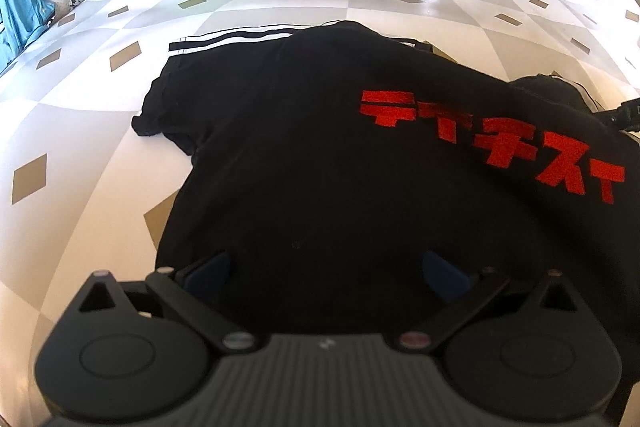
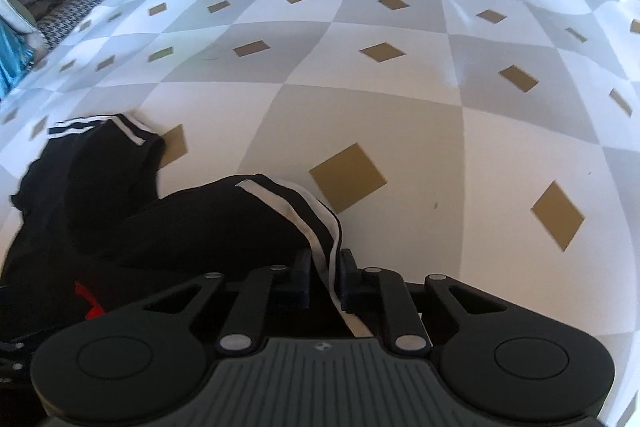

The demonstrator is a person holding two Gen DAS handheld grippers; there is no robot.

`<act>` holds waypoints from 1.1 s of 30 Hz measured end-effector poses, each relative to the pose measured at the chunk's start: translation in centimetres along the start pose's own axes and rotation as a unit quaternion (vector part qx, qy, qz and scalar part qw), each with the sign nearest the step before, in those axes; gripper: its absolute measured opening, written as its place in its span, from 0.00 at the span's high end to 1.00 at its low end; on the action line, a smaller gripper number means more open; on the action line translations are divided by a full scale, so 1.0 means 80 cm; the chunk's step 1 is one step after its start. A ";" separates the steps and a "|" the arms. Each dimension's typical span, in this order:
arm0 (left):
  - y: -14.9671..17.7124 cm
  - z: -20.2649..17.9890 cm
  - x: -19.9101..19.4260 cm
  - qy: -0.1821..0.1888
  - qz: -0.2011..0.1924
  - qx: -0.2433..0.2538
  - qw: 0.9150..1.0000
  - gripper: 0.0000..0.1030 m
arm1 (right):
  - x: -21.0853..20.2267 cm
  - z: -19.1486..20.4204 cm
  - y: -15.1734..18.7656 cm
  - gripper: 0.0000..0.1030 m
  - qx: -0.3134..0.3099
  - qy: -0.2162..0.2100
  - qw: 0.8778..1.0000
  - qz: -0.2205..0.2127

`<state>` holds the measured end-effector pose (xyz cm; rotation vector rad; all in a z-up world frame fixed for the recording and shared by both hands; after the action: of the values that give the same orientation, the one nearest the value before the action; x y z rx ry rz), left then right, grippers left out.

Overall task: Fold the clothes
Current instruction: 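Grasp the white-striped sleeve cuff with the right gripper, then lift the striped sleeve with the right gripper and pull it outward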

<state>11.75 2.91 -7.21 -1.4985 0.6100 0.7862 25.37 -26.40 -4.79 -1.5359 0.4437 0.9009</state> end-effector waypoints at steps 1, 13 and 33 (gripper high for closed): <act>0.000 0.000 0.000 0.000 -0.001 0.000 1.000 0.00 | 0.001 -0.002 -0.002 0.88 -0.003 0.013 1.000 -0.003; 0.000 -0.003 0.003 -0.001 -0.006 -0.001 1.000 0.00 | -0.014 -0.027 -0.047 0.90 -0.010 0.141 0.985 -0.101; -0.007 0.039 0.001 -0.120 -0.027 -0.051 0.991 0.00 | -0.051 -0.007 -0.097 0.60 0.072 0.038 0.981 -0.174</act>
<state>11.83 6.09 -6.89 -1.4794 0.3520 0.9513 28.70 -26.40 3.36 -1.4598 0.2748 0.5282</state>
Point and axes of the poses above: each gripper's, at about its wrist camera, not at the fingertips, and x roughly the way its jaws point, z to its left, y to its underside, the point moved 7 cm from there along x, roughly the way its jaws point, and after that the axes turned 9 degrees about -z, right-handed, at the moved point
